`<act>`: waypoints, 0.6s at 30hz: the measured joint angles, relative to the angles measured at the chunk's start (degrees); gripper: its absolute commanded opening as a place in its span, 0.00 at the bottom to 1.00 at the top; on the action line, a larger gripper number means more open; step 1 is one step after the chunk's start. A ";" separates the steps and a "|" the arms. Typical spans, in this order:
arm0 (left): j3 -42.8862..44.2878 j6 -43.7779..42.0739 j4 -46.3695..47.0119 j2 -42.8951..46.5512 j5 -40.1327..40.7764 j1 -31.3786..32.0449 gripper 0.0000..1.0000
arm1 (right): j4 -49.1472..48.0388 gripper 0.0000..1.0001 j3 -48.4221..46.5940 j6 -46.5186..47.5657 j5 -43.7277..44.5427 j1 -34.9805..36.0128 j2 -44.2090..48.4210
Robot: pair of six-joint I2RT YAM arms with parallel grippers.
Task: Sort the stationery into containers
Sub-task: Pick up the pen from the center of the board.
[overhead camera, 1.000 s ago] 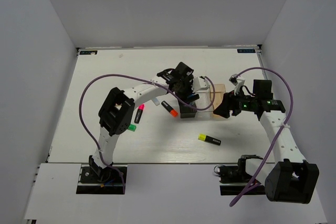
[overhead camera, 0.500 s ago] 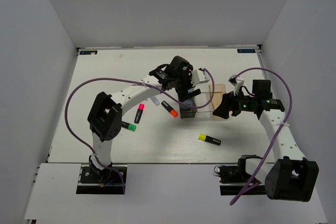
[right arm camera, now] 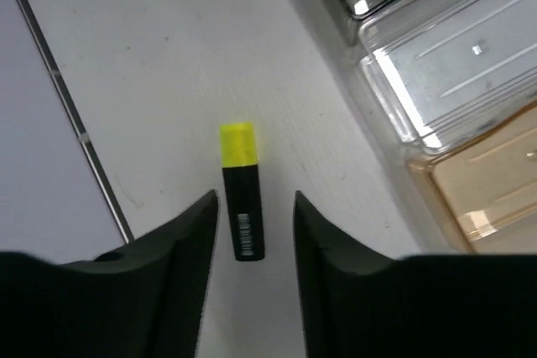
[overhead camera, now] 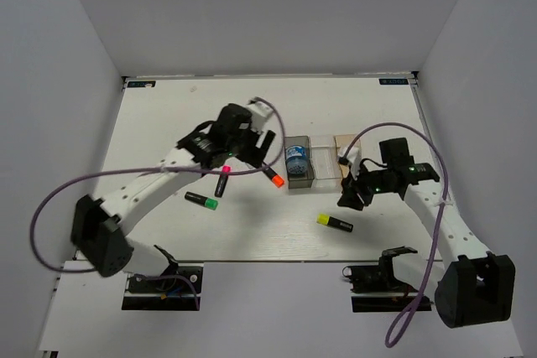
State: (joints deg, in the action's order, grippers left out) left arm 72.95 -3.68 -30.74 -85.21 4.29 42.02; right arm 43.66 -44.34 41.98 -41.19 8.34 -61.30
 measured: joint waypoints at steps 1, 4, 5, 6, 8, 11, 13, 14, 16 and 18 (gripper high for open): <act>-2.43 3.96 -1.14 3.85 1.95 -0.81 0.99 | 0.13 0.56 0.90 0.87 1.64 1.99 0.70; -12.41 12.61 -3.61 15.13 7.19 -3.04 0.99 | 0.33 0.62 3.21 2.45 7.85 7.08 1.20; -15.74 14.27 -4.87 18.36 8.20 -3.30 0.99 | 0.31 0.62 3.91 2.60 9.73 8.39 0.90; -19.37 15.74 -6.14 21.24 8.96 -3.54 0.99 | 0.20 0.62 4.76 2.60 12.02 9.92 0.50; -24.98 17.84 -8.79 25.31 9.60 -4.59 0.99 | -0.09 0.64 6.69 2.29 16.63 13.40 -0.52; -30.29 19.67 -11.23 28.35 9.64 -7.63 0.99 | -0.94 0.64 8.92 1.09 22.27 17.68 -2.60; -31.93 20.37 -12.20 29.51 9.62 -9.46 0.99 | -1.79 0.64 9.60 -0.13 25.20 19.65 -4.15; -32.54 20.72 -12.46 30.14 9.60 -10.16 0.99 | -2.10 0.64 9.62 -0.74 26.27 20.39 -4.94; -33.29 20.98 -12.72 31.45 9.40 -10.93 0.99 | -3.23 0.64 9.62 -1.81 28.22 22.25 -6.25; -33.81 21.09 -12.50 32.57 9.14 -11.37 0.99 | -4.68 0.64 9.64 -2.82 30.23 24.30 -7.32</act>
State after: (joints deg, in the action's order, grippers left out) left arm 39.13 17.41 -43.24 -52.64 13.43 30.65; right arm 38.98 -34.70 39.16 -10.96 32.64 -68.62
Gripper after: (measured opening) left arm 0.987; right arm 0.637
